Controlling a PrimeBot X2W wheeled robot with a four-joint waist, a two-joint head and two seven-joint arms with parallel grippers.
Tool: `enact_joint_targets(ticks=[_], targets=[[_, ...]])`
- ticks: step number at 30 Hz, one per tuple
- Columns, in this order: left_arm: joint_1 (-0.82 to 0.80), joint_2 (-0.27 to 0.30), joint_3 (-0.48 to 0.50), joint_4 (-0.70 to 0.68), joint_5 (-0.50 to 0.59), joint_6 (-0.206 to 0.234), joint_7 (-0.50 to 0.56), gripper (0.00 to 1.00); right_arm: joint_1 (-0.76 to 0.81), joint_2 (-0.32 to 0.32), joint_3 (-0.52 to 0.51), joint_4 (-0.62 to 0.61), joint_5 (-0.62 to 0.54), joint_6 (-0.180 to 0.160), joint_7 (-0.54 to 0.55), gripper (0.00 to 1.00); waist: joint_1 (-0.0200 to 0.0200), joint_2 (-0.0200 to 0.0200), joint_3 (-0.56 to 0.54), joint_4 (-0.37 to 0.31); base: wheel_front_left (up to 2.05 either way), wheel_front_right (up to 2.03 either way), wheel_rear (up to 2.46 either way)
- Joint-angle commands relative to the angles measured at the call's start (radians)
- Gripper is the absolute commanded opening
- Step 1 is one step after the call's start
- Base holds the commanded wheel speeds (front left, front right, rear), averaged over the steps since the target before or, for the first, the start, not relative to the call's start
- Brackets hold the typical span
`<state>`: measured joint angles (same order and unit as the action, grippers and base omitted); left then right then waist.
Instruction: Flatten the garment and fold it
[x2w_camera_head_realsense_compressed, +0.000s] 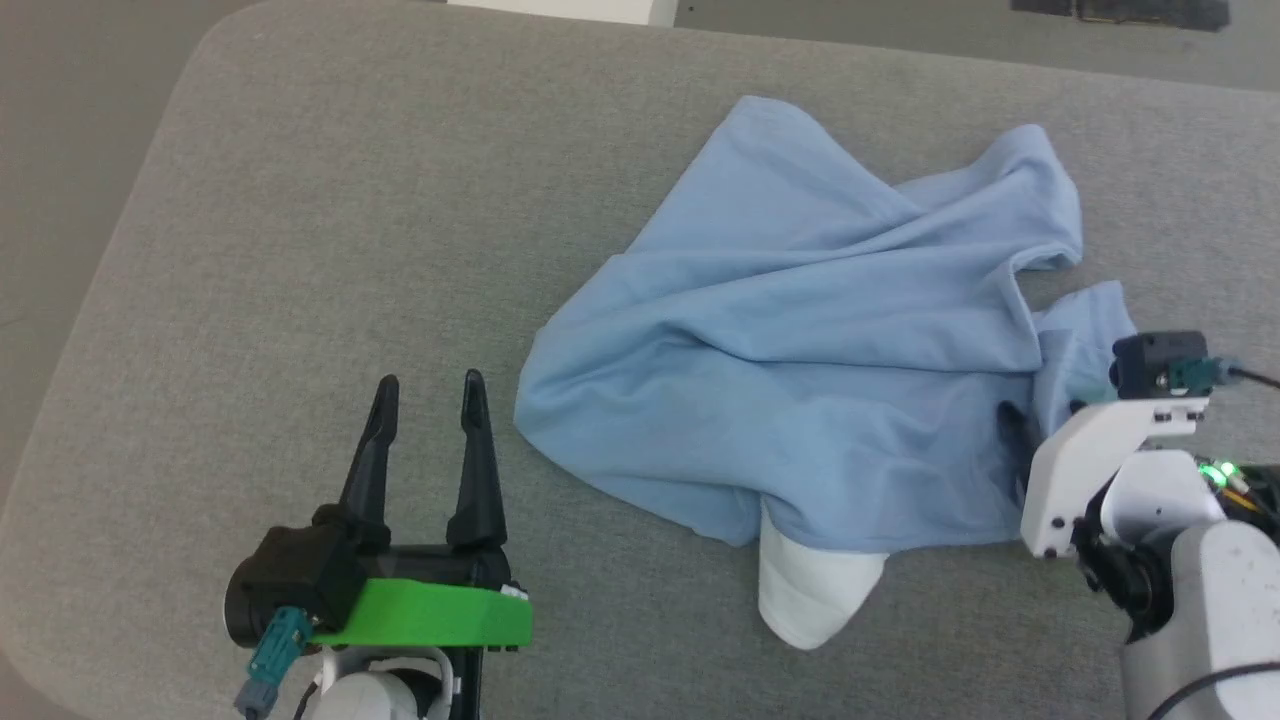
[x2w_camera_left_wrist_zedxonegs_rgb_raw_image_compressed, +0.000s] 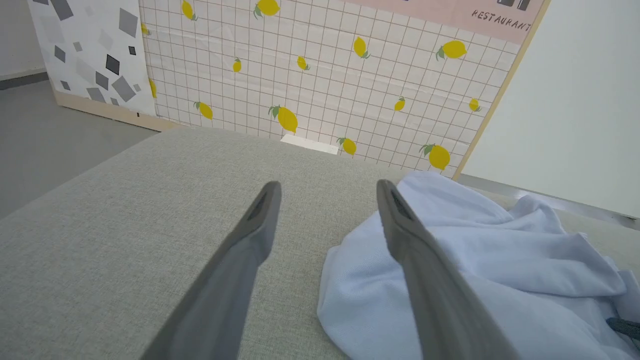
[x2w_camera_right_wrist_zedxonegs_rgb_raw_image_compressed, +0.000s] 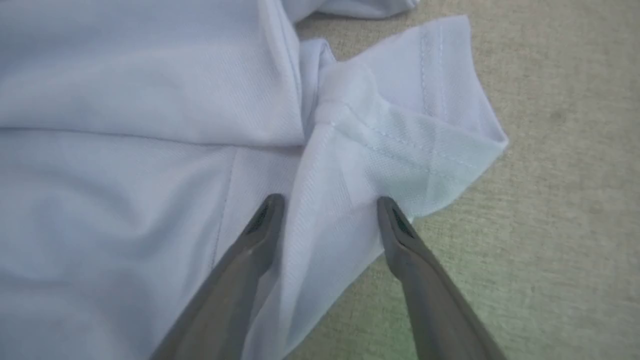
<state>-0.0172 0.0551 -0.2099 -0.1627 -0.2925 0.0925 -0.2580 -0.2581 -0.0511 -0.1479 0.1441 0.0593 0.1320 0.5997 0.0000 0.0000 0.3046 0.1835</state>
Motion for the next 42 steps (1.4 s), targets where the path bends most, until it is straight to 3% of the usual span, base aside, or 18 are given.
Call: enact_joint_targets(ticks=[1,2,7,10,14,20,23,27,28,29,30,34,37,42], targets=[[-0.018,-0.005,-0.006,0.007,-0.007,0.004,-0.004,1.0,-0.023,0.001,-0.003,0.033,-0.011,-0.001,0.0,0.11,0.0,0.0,0.009,0.017,0.0,0.0,0.0],[-0.018,-0.005,-0.008,0.009,-0.008,0.005,-0.004,1.0,-0.033,0.001,-0.003,0.042,-0.012,-0.001,-0.01,0.0,0.0,0.0,0.008,0.018,0.0,0.0,0.0],[-0.014,-0.005,0.001,0.019,0.0,0.001,-0.004,1.0,-0.092,0.001,0.012,0.042,0.033,-0.001,-0.072,0.0,0.0,0.0,-0.014,-0.016,0.0,0.0,0.0],[-0.011,-0.005,0.005,0.025,0.008,-0.007,-0.004,1.0,-0.116,0.001,-0.033,0.003,0.059,-0.001,-0.092,0.0,0.0,0.0,-0.028,-0.042,0.0,0.0,0.0],[0.0,-0.005,0.011,0.032,0.016,-0.017,-0.004,1.0,-0.106,-0.002,-0.186,-0.087,0.033,-0.001,-0.1,0.0,0.0,0.0,-0.042,-0.074,0.0,0.0,0.0],[0.022,-0.005,0.014,0.04,0.016,-0.027,-0.004,1.0,0.036,-0.033,-0.476,-0.165,0.005,-0.001,-0.09,0.0,0.0,0.0,-0.042,-0.097,0.0,0.0,0.0],[0.028,-0.005,0.022,0.044,0.018,-0.032,-0.004,1.0,0.094,-0.023,-0.55,-0.141,0.007,-0.001,-0.109,0.0,0.0,0.0,-0.04,-0.107,0.0,0.0,0.0],[0.029,-0.005,0.03,0.054,0.025,-0.043,-0.004,1.0,0.124,-0.015,-0.576,-0.051,0.003,-0.001,-0.193,0.0,0.0,0.0,-0.037,-0.121,0.0,0.0,0.0],[0.028,-0.005,0.03,0.058,0.027,-0.045,-0.004,1.0,0.122,-0.013,-0.575,-0.025,-0.003,-0.001,-0.22,0.18,0.0,0.0,-0.039,-0.124,0.0,0.0,0.0],[0.028,-0.005,0.031,0.061,0.028,-0.046,-0.004,1.0,0.119,-0.012,-0.574,-0.005,-0.008,-0.001,-0.24,0.47,0.0,0.0,-0.04,-0.126,0.0,0.0,0.0],[0.027,-0.005,0.031,0.063,0.028,-0.047,-0.004,1.0,0.115,-0.01,-0.564,0.016,-0.013,-0.001,-0.261,1.0,0.0,0.0,-0.042,-0.127,0.0,0.0,0.0],[0.028,-0.005,0.036,0.07,0.025,-0.049,-0.004,1.0,0.094,-0.007,-0.517,0.032,0.019,-0.001,-0.28,1.0,0.0,0.0,-0.052,-0.13,0.0,0.0,0.0],[0.032,-0.005,0.039,0.07,0.02,-0.049,-0.004,1.0,0.096,-0.01,-0.473,-0.056,0.057,-0.001,-0.238,1.0,0.0,0.0,-0.062,-0.124,0.0,0.0,0.0],[0.044,-0.005,0.034,0.059,0.001,-0.036,-0.004,1.0,0.119,-0.025,-0.351,-0.418,0.155,-0.001,-0.071,1.0,0.0,0.0,-0.067,-0.109,0.0,0.0,0.0]])
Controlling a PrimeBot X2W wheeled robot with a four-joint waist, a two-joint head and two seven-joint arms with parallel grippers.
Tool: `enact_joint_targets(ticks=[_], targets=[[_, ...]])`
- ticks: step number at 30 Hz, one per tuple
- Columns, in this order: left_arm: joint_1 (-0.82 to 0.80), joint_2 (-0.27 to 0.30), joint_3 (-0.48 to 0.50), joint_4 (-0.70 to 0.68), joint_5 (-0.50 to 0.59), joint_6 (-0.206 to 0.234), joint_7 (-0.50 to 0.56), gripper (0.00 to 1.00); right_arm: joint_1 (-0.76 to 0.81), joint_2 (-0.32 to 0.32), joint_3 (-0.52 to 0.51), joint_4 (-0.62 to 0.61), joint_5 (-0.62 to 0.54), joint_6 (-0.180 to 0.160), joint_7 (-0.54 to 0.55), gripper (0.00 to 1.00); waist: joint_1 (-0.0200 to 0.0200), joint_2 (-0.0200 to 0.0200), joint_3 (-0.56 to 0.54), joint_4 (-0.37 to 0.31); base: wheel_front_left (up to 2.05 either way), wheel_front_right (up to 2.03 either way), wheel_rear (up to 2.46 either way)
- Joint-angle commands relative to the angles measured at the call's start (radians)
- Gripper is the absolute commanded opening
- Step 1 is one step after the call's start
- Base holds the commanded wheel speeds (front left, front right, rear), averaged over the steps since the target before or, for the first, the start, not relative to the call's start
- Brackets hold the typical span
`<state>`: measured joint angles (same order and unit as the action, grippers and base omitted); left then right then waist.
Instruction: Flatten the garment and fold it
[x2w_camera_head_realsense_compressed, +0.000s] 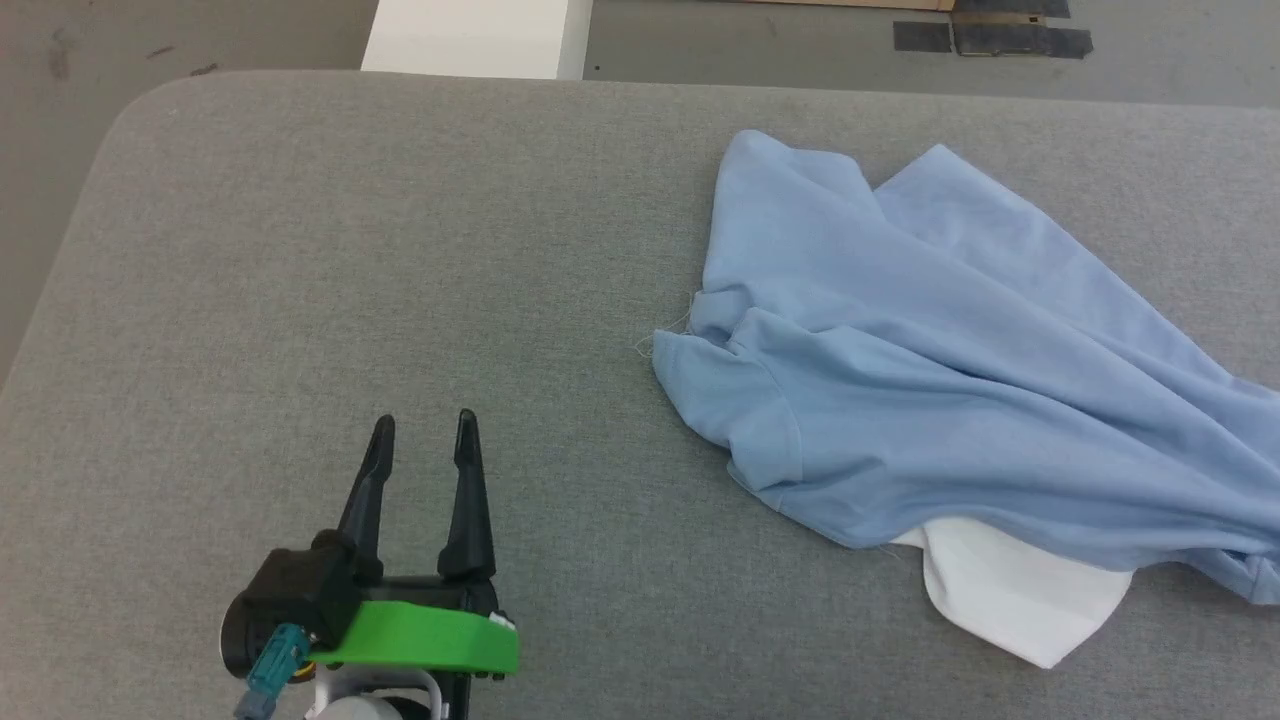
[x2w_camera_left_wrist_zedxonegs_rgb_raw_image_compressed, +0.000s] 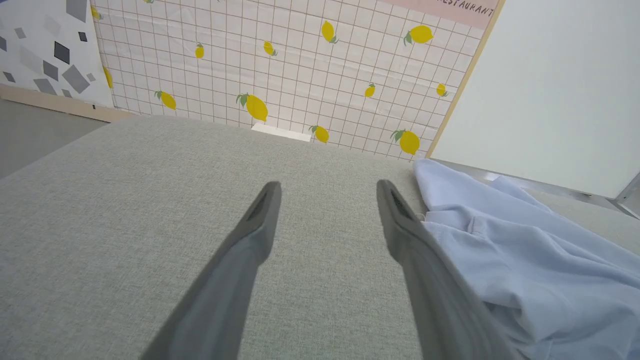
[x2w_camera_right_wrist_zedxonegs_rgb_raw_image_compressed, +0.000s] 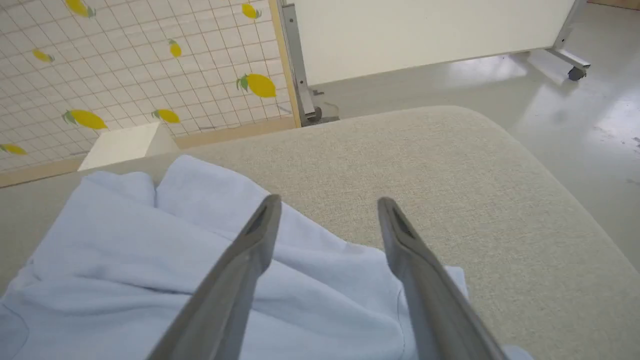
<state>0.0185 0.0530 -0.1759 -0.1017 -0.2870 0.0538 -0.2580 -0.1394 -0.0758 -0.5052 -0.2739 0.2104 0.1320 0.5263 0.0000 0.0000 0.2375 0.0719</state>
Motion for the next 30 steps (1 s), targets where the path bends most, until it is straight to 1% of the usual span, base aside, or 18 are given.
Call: enact_joint_targets(ticks=[1,3,5,9,10,14,17,19,23,25,26,27,28,30], targets=[[0.007,-0.003,-0.003,-0.002,-0.009,0.004,-0.004,1.0,0.001,-0.005,0.042,-0.055,0.015,-0.001,0.033,1.0,0.0,0.0,0.002,0.007,0.0,0.0,0.0],[0.003,-0.003,-0.01,-0.003,-0.017,0.008,-0.004,1.0,0.005,-0.008,0.11,-0.123,0.034,-0.001,0.088,1.0,0.0,0.0,0.004,0.015,0.0,0.0,0.0],[-0.002,-0.003,-0.018,-0.003,-0.023,0.011,-0.004,1.0,0.013,-0.016,0.195,-0.156,0.055,-0.001,0.141,1.0,0.0,0.0,0.007,0.023,0.0,0.0,0.0],[-0.011,-0.003,-0.027,-0.001,-0.029,0.012,-0.004,1.0,0.036,-0.041,0.38,-0.151,0.106,-0.001,0.228,1.0,0.0,0.0,0.017,0.04,0.0,0.0,0.0],[-0.015,-0.003,-0.028,-0.001,-0.031,0.013,-0.004,1.0,0.037,-0.064,0.463,-0.13,0.117,-0.001,0.243,1.0,0.0,0.0,0.025,0.049,0.0,0.0,0.0],[-0.024,-0.003,-0.032,0.0,-0.035,0.014,-0.004,1.0,0.031,-0.107,0.594,-0.051,0.123,-0.001,0.243,1.0,0.0,0.0,0.039,0.072,0.0,0.0,0.0],[-0.031,-0.003,-0.034,0.001,-0.042,0.015,-0.004,1.0,0.026,-0.127,0.666,0.025,0.121,-0.001,0.247,1.0,0.0,0.0,0.048,0.091,0.0,0.0,0.0],[-0.034,-0.003,-0.035,0.003,-0.045,0.014,-0.004,1.0,0.017,-0.155,0.721,0.076,0.102,-0.001,0.244,1.0,0.0,0.0,0.051,0.101,0.0,0.0,0.0],[-0.038,-0.003,-0.04,0.008,-0.05,0.016,-0.004,1.0,-0.003,-0.16,0.793,0.203,0.094,-0.001,0.214,1.0,0.0,0.0,0.053,0.114,0.0,0.0,0.0],[-0.041,-0.003,-0.044,0.011,-0.053,0.018,-0.004,1.0,-0.017,-0.153,0.795,0.274,0.081,-0.001,0.186,1.0,0.0,0.0,0.051,0.119,0.0,0.0,0.0],[-0.043,-0.003,-0.046,0.012,-0.054,0.019,-0.004,1.0,-0.028,-0.157,0.802,0.302,0.07,-0.001,0.171,0.91,0.0,0.0,0.05,0.12,0.0,0.0,0.0],[-0.045,-0.003,-0.047,0.013,-0.055,0.02,-0.004,1.0,-0.041,-0.155,0.799,0.334,0.065,-0.001,0.15,0.52,0.0,0.0,0.049,0.122,0.0,0.0,0.0],[-0.046,-0.003,-0.048,0.014,-0.056,0.02,-0.004,1.0,-0.053,-0.148,0.791,0.354,0.064,-0.001,0.131,0.38,0.0,0.0,0.046,0.123,0.0,0.0,0.0],[-0.046,-0.003,-0.044,0.013,-0.056,0.021,-0.004,1.0,-0.083,-0.132,0.778,0.375,0.066,-0.001,0.086,0.04,0.0,0.0,0.039,0.121,0.0,0.0,0.0]])
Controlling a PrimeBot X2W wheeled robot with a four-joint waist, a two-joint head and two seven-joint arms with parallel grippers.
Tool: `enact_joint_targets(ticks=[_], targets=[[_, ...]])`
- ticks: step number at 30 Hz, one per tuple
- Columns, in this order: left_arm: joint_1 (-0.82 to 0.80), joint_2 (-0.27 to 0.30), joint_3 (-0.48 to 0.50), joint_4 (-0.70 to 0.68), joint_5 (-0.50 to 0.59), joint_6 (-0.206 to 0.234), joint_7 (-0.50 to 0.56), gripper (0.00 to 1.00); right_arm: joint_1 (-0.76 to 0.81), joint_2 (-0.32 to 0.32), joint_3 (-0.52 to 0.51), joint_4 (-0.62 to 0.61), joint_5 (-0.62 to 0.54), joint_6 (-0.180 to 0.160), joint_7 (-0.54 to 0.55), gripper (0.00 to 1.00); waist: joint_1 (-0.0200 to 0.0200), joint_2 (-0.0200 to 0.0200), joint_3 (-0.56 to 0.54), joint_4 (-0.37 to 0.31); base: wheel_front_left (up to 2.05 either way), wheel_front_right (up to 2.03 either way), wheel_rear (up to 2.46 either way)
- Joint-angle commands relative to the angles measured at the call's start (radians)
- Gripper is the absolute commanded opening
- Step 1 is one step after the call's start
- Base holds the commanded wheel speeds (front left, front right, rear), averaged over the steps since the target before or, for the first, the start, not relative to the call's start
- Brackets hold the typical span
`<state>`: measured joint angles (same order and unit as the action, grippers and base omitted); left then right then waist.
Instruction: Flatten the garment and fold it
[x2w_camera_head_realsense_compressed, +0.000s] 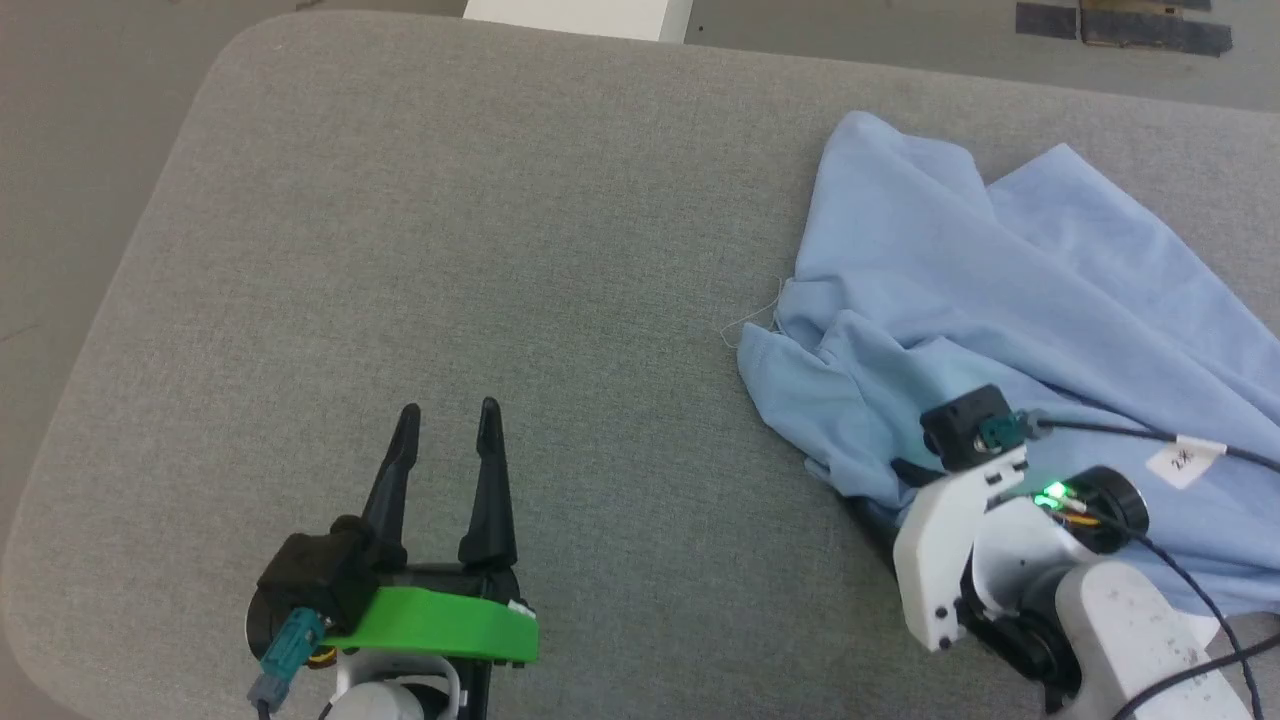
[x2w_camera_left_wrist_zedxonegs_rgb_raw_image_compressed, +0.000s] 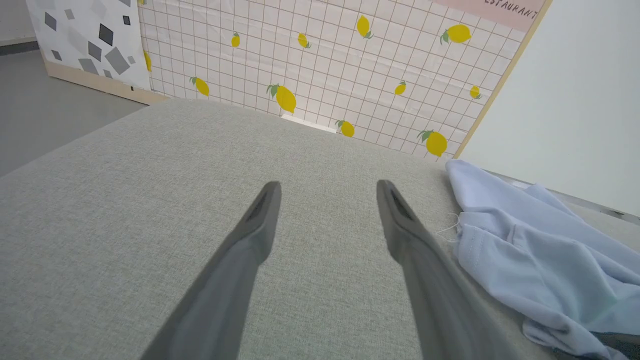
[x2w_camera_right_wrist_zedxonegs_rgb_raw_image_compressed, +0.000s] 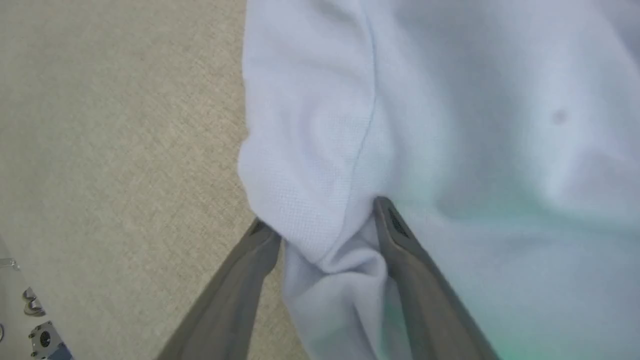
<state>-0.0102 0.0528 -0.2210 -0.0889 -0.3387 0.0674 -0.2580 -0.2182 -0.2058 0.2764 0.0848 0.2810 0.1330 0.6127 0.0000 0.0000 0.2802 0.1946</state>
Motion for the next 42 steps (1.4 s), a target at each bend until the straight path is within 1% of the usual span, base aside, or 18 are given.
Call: enact_joint_targets(ticks=[1,4,6,11,15,17,18,19,20,22,25,28,30,32,34,37,39,42], targets=[[-0.015,-0.003,0.006,-0.001,-0.004,0.008,-0.004,1.0,-0.023,0.008,-0.007,0.018,0.003,-0.002,-0.019,0.0,0.0,0.0,-0.009,-0.005,0.0,0.0,0.0],[-0.008,-0.003,0.013,0.0,-0.002,0.008,-0.004,1.0,-0.079,0.032,0.003,-0.011,0.035,-0.002,-0.063,0.0,0.0,0.0,-0.02,-0.015,0.0,0.0,0.0],[-0.005,-0.003,0.016,0.001,-0.003,0.005,-0.004,1.0,-0.118,0.053,0.03,-0.051,0.081,-0.002,-0.083,0.0,0.0,0.0,-0.028,-0.023,0.0,0.0,0.0],[0.001,-0.003,0.014,0.004,-0.007,0.002,-0.004,1.0,-0.165,0.098,0.128,-0.155,0.194,-0.002,-0.088,0.0,0.0,0.0,-0.042,-0.034,0.0,0.0,0.0],[0.004,-0.003,0.009,0.007,-0.008,-0.001,-0.004,1.0,-0.114,0.101,0.206,-0.166,0.251,-0.002,-0.033,0.0,0.0,0.0,-0.044,-0.032,0.0,0.0,0.0],[0.005,-0.003,0.005,0.009,-0.009,-0.003,-0.004,1.0,-0.083,0.074,0.245,-0.143,0.241,-0.002,-0.015,0.01,0.0,0.0,-0.042,-0.028,0.0,0.0,0.0],[0.006,-0.003,0.004,0.01,-0.011,-0.003,-0.004,1.0,-0.065,0.066,0.254,-0.124,0.242,-0.002,-0.009,0.2,0.0,0.0,-0.042,-0.027,0.0,0.0,0.0],[0.006,-0.003,0.004,0.011,-0.014,-0.003,-0.004,1.0,-0.044,0.059,0.258,-0.098,0.241,-0.002,-0.005,0.51,0.0,0.0,-0.041,-0.025,0.0,0.0,0.0],[0.007,-0.003,0.004,0.013,-0.015,-0.003,-0.004,1.0,-0.031,0.05,0.266,-0.077,0.233,-0.002,0.0,1.0,0.0,0.0,-0.04,-0.024,0.0,0.0,0.0],[0.007,-0.003,0.003,0.017,-0.015,-0.005,-0.004,1.0,-0.014,0.034,0.285,-0.044,0.224,-0.002,0.008,1.0,0.0,0.0,-0.041,-0.022,0.0,0.0,0.0],[0.011,-0.003,0.009,0.024,-0.014,-0.005,-0.004,1.0,-0.009,0.032,0.287,-0.036,0.23,-0.002,-0.002,1.0,0.0,0.0,-0.051,-0.028,0.0,0.0,0.0],[0.022,-0.003,0.013,0.03,-0.009,-0.01,-0.004,1.0,-0.019,0.036,0.267,-0.072,0.242,-0.002,-0.015,1.0,0.0,0.0,-0.067,-0.041,0.0,0.0,0.0],[0.025,-0.003,0.012,0.033,-0.006,-0.013,-0.004,1.0,-0.018,0.047,0.235,-0.104,0.259,-0.002,-0.022,1.0,0.0,0.0,-0.078,-0.048,0.0,0.0,0.0],[0.03,-0.003,0.012,0.032,-0.004,-0.013,-0.004,1.0,-0.009,0.063,0.183,-0.15,0.275,-0.002,-0.027,1.0,0.0,0.0,-0.087,-0.057,0.0,0.0,0.0],[0.033,-0.003,0.012,0.03,-0.001,-0.015,-0.004,1.0,0.014,0.082,0.108,-0.209,0.287,-0.002,-0.029,1.0,0.0,0.0,-0.093,-0.068,0.0,0.0,0.0],[0.038,-0.003,0.016,0.026,0.005,-0.016,-0.004,1.0,0.049,0.102,0.0,-0.295,0.268,-0.002,-0.055,1.0,0.0,0.0,-0.094,-0.081,0.0,0.0,0.0],[0.04,-0.003,0.022,0.021,0.01,-0.017,-0.004,1.0,0.075,0.116,-0.083,-0.351,0.231,-0.002,-0.105,1.0,0.0,0.0,-0.092,-0.091,0.0,0.0,0.0],[0.044,-0.003,0.035,0.012,0.021,-0.019,-0.004,1.0,0.12,0.131,-0.191,-0.42,0.137,-0.002,-0.232,1.0,0.0,0.0,-0.086,-0.11,0.0,0.0,0.0]])
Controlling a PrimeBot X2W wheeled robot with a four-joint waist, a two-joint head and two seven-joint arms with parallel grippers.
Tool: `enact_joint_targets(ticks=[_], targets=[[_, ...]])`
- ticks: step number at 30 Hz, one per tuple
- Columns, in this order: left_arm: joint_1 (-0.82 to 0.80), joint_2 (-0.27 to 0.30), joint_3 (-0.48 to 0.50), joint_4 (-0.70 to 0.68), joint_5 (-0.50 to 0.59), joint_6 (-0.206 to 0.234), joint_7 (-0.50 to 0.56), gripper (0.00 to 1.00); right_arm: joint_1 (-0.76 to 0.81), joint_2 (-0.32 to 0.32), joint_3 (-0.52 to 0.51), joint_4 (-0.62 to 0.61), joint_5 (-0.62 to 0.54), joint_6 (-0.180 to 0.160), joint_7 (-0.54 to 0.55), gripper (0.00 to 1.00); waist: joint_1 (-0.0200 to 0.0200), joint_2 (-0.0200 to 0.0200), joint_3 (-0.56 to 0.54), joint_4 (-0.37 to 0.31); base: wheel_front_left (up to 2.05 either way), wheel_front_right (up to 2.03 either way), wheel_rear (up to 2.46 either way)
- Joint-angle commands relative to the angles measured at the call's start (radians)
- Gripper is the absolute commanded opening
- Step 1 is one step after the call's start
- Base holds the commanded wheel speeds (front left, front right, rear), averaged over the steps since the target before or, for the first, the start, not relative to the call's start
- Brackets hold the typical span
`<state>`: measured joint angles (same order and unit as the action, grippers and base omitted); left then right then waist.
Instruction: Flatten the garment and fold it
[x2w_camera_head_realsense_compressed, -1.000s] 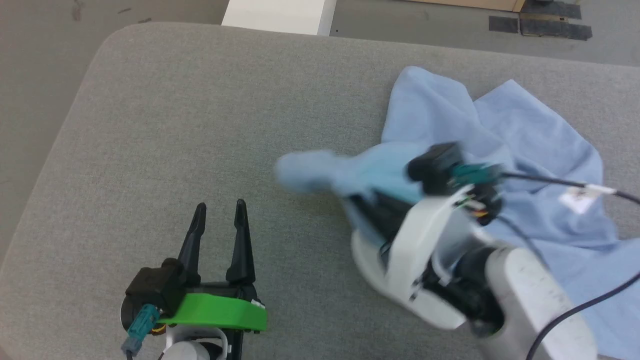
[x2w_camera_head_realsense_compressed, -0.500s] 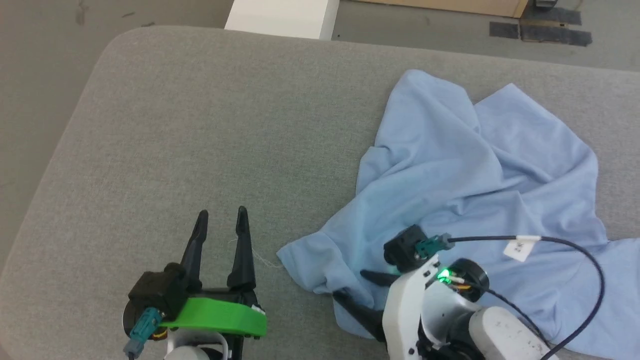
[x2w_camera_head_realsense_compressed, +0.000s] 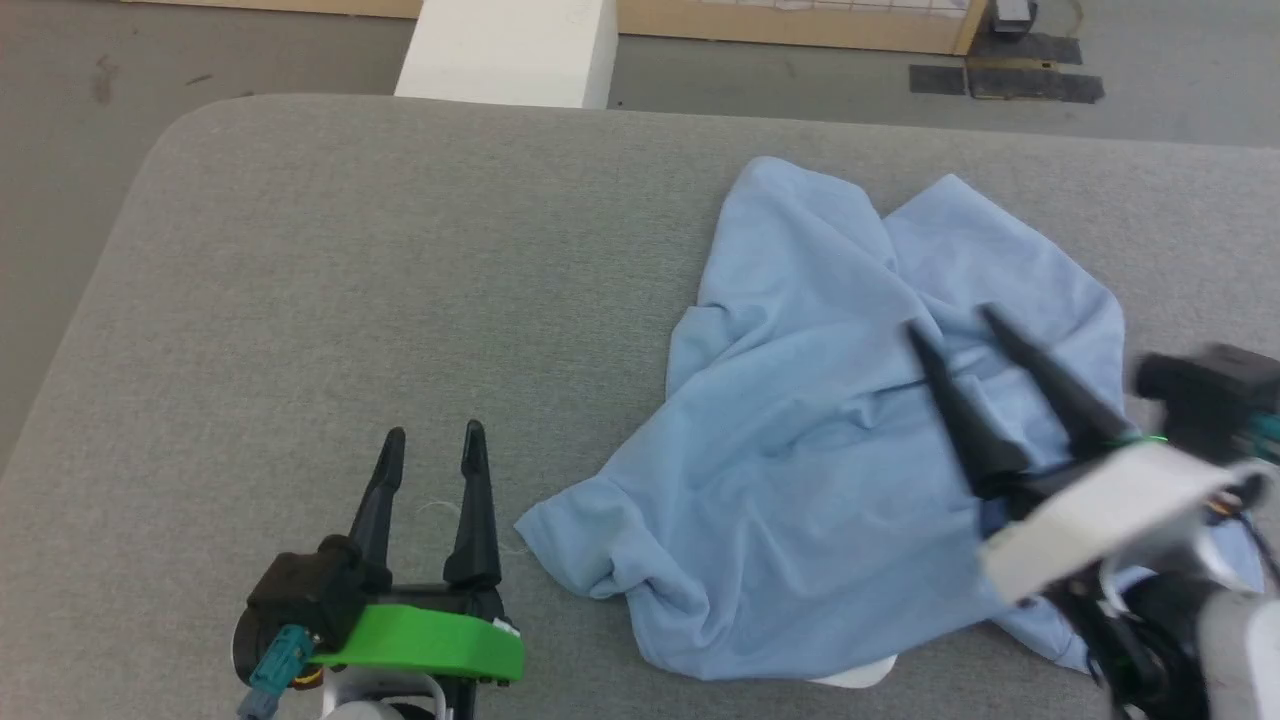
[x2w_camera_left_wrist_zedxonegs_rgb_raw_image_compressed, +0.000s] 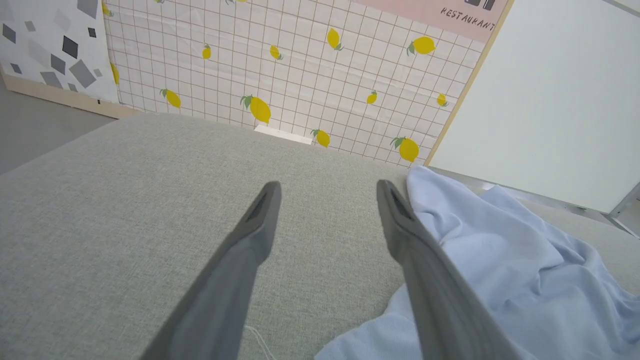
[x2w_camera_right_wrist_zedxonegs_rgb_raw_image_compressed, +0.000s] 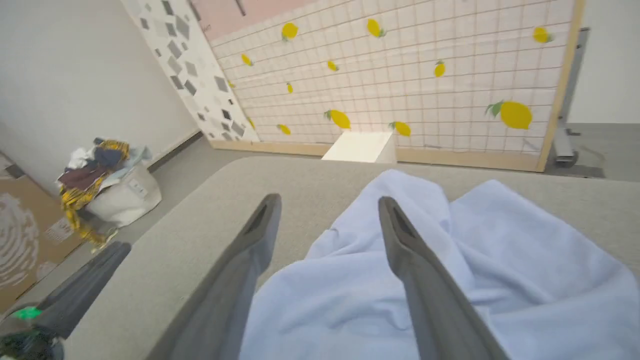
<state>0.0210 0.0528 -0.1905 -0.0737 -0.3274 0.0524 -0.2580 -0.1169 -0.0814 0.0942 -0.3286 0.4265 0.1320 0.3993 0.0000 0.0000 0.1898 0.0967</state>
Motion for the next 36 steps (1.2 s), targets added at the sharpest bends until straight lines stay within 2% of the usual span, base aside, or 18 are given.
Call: enact_joint_targets(ticks=[1,6,10,14,18,22,24,29,32,36], targets=[[0.015,-0.003,0.008,-0.005,0.011,-0.004,-0.004,1.0,0.039,0.014,-0.039,-0.015,-0.022,-0.001,-0.059,1.0,0.0,0.0,0.005,-0.018,0.0,0.0,0.0],[0.026,-0.003,0.02,-0.019,0.012,-0.017,-0.004,1.0,0.177,0.029,-0.136,-0.002,-0.154,-0.001,-0.269,1.0,0.0,0.0,0.009,-0.049,0.0,0.0,0.0],[0.04,-0.003,0.025,-0.02,0.013,-0.018,-0.004,1.0,0.286,0.031,-0.178,0.073,-0.107,-0.001,-0.434,1.0,0.0,0.0,0.012,-0.065,0.0,0.0,0.0],[0.055,-0.003,0.031,-0.021,0.017,-0.019,-0.004,1.0,0.347,0.031,-0.172,0.153,-0.069,-0.001,-0.57,1.0,0.0,0.0,0.017,-0.082,0.0,0.0,0.0],[0.044,-0.003,0.026,-0.022,0.037,-0.033,-0.004,1.0,0.338,0.031,-0.154,0.194,-0.058,-0.001,-0.62,1.0,0.0,0.0,0.023,-0.095,0.0,0.0,0.0],[-0.044,0.026,-0.017,0.003,0.078,-0.085,0.017,1.0,0.307,0.031,-0.162,0.199,-0.073,-0.001,-0.636,1.0,0.0,0.0,0.039,-0.092,0.0,0.0,0.0],[-0.122,0.051,-0.048,0.03,0.1,-0.113,0.076,1.0,0.296,0.031,-0.165,0.2,-0.082,-0.001,-0.639,1.0,0.0,0.0,0.048,-0.087,0.0,0.0,0.0],[-0.341,0.095,-0.164,0.123,0.104,-0.168,0.319,1.0,0.281,0.031,-0.168,0.206,-0.091,-0.001,-0.639,1.0,0.0,0.0,0.079,-0.073,0.0,0.0,0.0],[-0.45,0.107,-0.218,0.181,0.086,-0.177,0.428,1.0,0.272,0.031,-0.156,0.212,-0.088,-0.001,-0.637,1.0,0.0,0.0,0.098,-0.072,0.0,0.0,0.0],[-0.548,0.097,-0.273,0.283,0.027,-0.181,0.547,1.0,0.261,0.031,-0.138,0.216,-0.083,-0.001,-0.635,1.0,0.0,0.0,0.125,-0.08,0.0,0.0,0.0]])
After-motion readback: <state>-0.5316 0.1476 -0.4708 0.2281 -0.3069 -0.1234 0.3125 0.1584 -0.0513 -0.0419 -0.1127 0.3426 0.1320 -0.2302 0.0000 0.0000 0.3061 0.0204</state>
